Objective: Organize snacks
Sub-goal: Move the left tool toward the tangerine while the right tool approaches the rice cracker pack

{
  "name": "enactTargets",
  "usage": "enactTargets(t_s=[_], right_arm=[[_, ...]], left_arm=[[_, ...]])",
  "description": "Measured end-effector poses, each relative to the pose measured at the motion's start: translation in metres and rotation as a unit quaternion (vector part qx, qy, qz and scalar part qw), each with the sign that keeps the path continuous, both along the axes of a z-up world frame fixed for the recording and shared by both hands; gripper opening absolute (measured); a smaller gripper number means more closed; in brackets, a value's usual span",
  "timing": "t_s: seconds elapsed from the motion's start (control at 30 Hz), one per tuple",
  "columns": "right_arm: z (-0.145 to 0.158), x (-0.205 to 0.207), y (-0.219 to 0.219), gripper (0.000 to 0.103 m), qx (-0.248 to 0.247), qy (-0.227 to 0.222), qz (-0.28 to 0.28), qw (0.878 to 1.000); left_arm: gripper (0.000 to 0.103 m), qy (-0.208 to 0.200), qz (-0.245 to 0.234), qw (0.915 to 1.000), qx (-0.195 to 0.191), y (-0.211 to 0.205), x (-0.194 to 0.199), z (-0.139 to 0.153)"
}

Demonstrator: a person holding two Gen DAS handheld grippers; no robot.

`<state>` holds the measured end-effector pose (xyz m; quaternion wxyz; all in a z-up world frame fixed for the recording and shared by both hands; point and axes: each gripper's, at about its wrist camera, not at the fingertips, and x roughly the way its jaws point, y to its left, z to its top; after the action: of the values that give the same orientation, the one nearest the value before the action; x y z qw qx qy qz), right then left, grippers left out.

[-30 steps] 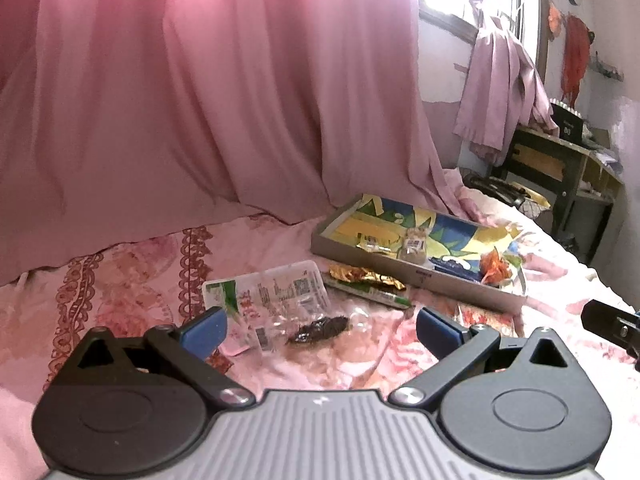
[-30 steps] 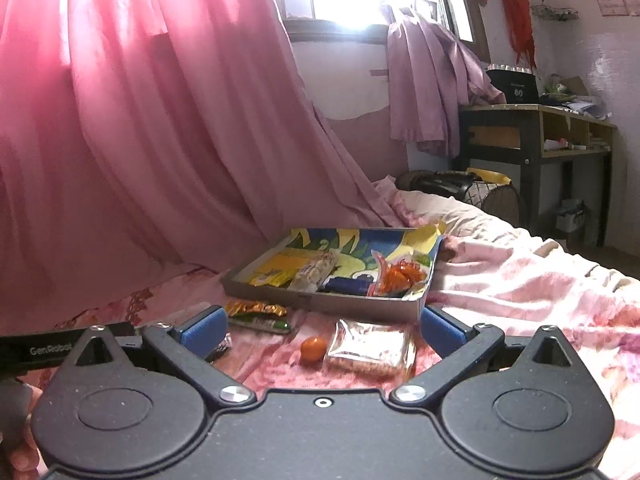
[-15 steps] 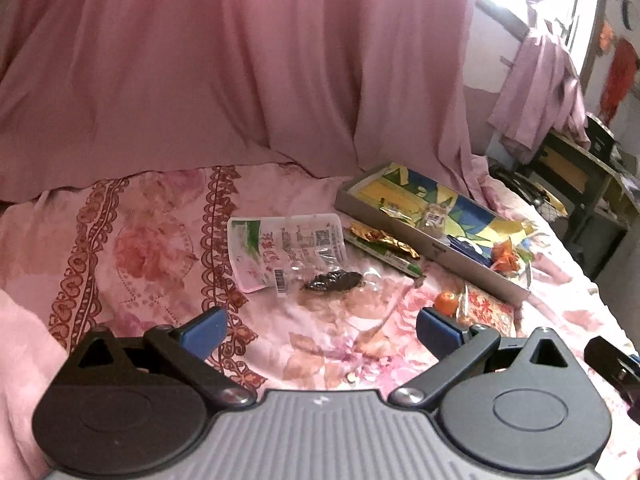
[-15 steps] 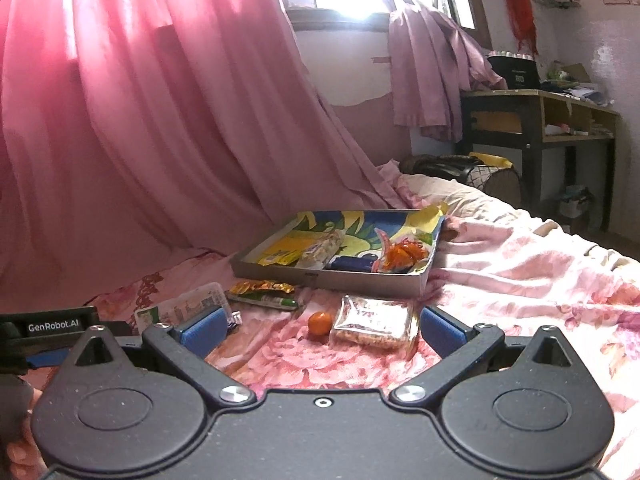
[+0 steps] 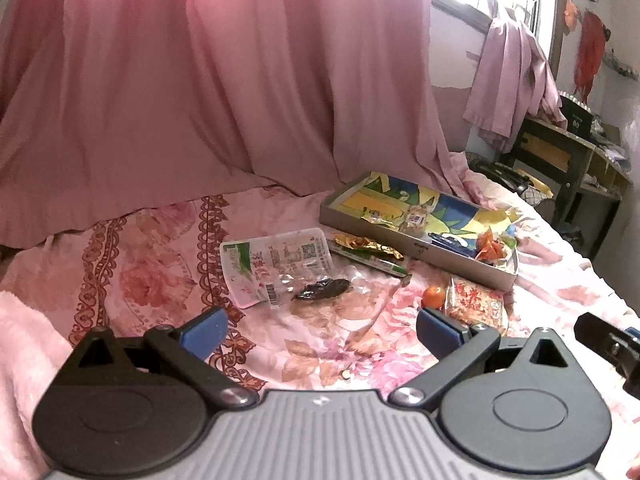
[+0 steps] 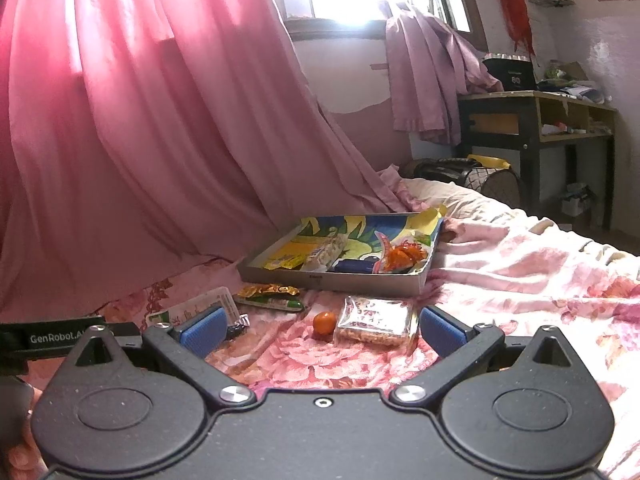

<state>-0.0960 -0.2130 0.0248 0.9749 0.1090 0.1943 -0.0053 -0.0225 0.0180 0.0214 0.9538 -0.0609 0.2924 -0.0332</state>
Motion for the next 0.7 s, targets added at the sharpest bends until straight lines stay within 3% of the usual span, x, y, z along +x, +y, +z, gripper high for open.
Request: enactTargets(t_s=[0.33,0.7], right_arm=[[0.002,-0.003,-0.006,0.102,0.017,-0.005,-0.004,1.000],[0.002,-0.008,-0.016,0.102,0.044,-0.010,-0.001,0.999]], left_arm=[[0.103,-0.019,0.001,0.9993,0.031,-0.015,-0.010,0.015],[0.103,-0.009,0.005,0.9974,0.071,-0.027,-0.011,0.021]])
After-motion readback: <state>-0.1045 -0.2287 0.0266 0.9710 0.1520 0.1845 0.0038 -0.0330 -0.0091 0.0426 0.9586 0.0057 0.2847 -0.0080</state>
